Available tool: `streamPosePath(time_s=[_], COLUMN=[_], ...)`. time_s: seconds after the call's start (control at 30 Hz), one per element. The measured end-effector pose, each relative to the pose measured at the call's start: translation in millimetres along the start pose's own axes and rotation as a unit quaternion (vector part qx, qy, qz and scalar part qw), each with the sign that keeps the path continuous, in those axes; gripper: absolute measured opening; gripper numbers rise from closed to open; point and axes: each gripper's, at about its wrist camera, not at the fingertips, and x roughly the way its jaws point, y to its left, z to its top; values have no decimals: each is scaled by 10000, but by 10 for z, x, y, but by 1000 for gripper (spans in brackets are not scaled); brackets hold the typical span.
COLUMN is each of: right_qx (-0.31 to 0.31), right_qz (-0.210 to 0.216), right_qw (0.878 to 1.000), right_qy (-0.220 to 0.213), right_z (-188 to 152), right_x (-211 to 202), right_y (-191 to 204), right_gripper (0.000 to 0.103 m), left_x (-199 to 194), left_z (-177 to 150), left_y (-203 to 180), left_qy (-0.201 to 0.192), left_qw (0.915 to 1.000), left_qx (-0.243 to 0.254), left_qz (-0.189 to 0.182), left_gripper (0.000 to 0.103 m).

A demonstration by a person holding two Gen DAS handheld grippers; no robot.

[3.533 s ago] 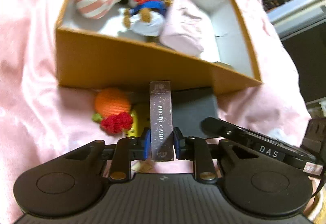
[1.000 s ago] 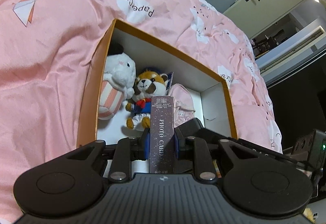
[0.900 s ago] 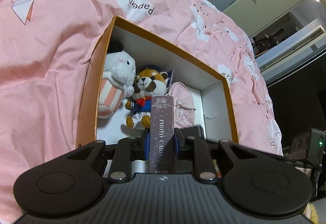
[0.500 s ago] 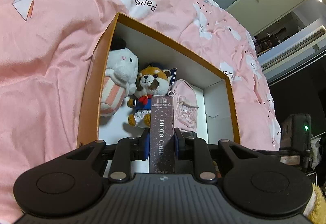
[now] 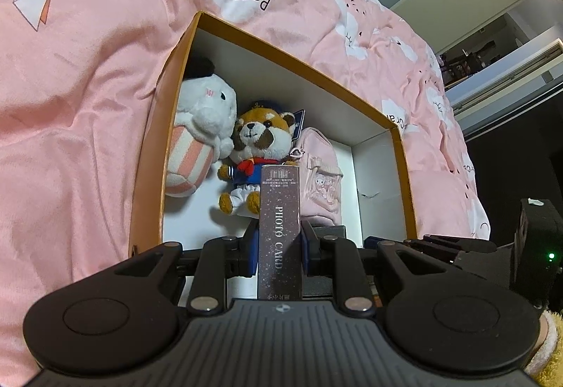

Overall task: Organize objects
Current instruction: 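Lower the black case into the shoebox and open the right tool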

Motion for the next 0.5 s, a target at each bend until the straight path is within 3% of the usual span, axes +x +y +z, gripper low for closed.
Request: streamPosePath(time_s=[0.1,0.17,0.23,0.5], right_qx=[-128,-301,-402,-490], right_qz=[57,-132,-295,-132], right_qw=[9999,9992,9984,9986], right_qy=[89,230,262,180], right_z=[11,-7,-27,14], right_x=[78,159,219,200], right_y=[43,83,100,111], right_gripper=[19,13,12,9], left_x=[21,26,36,97], left_z=[4,5,5,28], left_y=[-16,-18,-16,-24], left_qy=[29,38,63,136], left_qw=[10000,10000,10000,9999], left_qx=[28,36,37,51], left_qz=[35,44,46,88], left_gripper=[25,25,25,25])
